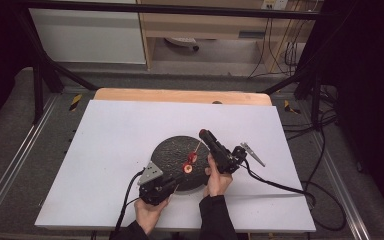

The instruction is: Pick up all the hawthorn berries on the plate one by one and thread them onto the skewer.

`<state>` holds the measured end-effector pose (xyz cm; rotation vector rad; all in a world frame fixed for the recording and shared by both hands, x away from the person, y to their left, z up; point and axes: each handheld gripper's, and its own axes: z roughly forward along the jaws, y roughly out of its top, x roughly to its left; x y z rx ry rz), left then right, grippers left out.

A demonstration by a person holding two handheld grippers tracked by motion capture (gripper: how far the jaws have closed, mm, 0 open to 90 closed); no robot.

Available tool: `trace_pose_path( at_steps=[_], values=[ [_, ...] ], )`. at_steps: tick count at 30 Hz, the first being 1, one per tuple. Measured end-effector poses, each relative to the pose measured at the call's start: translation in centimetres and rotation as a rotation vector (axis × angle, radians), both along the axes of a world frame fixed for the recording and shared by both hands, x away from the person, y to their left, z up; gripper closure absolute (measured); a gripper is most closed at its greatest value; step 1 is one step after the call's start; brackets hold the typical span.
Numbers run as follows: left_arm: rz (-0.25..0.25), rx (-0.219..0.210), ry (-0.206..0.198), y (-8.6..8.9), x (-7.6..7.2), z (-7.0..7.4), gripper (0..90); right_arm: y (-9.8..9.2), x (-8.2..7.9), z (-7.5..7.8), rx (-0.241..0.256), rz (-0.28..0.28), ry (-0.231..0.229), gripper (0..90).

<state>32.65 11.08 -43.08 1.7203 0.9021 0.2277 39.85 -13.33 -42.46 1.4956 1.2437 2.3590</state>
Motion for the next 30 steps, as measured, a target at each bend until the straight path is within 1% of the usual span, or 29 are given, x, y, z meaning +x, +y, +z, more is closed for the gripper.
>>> trace_pose_path(
  at_steps=[2,4,6,9,11,13,16,18,21,23,27,30],
  values=[
    [-0.002,-0.012,0.009,0.1,-0.1,0.1,88.3,0.0,0.0,0.1,0.002,-0.013,-0.005,65.0],
    [0.005,-0.006,-0.006,0.2,-0.3,0.1,88.2,-0.2,0.1,0.3,0.011,-0.032,-0.015,65.0],
    [0.011,-0.016,-0.006,0.3,-0.2,0.2,88.3,-0.2,0.2,0.5,0.024,-0.028,-0.013,65.0],
    [0.023,-0.018,-0.016,0.1,-0.2,0.2,88.3,0.0,0.1,0.2,0.035,-0.023,-0.006,64.9],
    [0.032,-0.006,-0.024,-0.3,-0.2,0.1,88.3,0.2,0.0,-0.1,0.065,-0.031,0.006,64.9],
    [0.039,-0.005,-0.024,-0.7,-0.3,0.0,88.3,0.4,-0.1,-0.2,0.094,-0.039,0.022,64.9],
    [0.037,-0.011,-0.013,-1.1,-0.3,-0.2,88.3,0.4,-0.1,-0.2,0.099,-0.048,0.035,65.0],
    [0.036,-0.009,-0.015,-1.2,-0.3,-0.2,88.3,0.3,-0.1,-0.2,0.092,-0.043,0.041,65.0],
    [0.053,-0.013,-0.023,-0.7,-0.4,0.1,88.3,0.2,0.1,-0.1,0.083,-0.041,0.045,65.0],
    [0.063,0.004,-0.031,-0.5,-0.5,0.1,88.4,0.2,0.2,-0.1,0.091,-0.056,0.050,65.0],
    [0.078,0.003,-0.036,-0.6,-0.6,0.1,88.3,0.4,0.6,-0.3,0.109,-0.060,0.076,65.0],
    [0.091,-0.013,-0.030,-1.0,-0.5,-0.1,88.4,0.5,0.7,-0.5,0.121,-0.057,0.095,65.0]
  ],
)
